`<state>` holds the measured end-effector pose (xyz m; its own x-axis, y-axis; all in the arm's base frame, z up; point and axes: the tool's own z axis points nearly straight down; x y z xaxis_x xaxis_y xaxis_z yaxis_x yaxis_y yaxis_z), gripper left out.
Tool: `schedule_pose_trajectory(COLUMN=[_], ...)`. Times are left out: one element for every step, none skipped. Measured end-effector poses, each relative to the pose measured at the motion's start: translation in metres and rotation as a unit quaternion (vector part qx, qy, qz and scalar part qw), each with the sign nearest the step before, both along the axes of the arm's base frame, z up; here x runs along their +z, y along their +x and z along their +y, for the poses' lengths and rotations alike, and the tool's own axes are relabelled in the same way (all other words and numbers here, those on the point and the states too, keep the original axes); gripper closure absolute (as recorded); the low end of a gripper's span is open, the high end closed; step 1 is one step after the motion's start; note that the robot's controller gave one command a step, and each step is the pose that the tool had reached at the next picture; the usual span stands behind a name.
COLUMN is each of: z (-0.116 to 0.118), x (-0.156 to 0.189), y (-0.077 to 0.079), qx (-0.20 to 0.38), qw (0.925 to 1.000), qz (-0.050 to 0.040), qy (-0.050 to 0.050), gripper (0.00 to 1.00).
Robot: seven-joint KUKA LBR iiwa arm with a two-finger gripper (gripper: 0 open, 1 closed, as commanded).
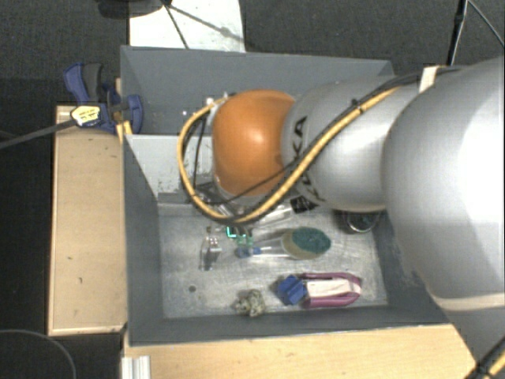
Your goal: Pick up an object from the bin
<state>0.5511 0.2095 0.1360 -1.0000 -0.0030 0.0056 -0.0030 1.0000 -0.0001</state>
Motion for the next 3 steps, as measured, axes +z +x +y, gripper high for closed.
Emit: schedule_pose_trajectory(z=[-0.07,-0.108,-0.136], x=[-0.064,-0.033,-0.063], y=[0.013,-0.016,-0.02], qx=[0.164,0.1,-0.038], qw=[0.9864,0.995,0.9993], qz=[-0.0054,-0.0037,-0.0062], qy=[0.001,0.0,0.002], gripper=[0.0,0.0,0.0])
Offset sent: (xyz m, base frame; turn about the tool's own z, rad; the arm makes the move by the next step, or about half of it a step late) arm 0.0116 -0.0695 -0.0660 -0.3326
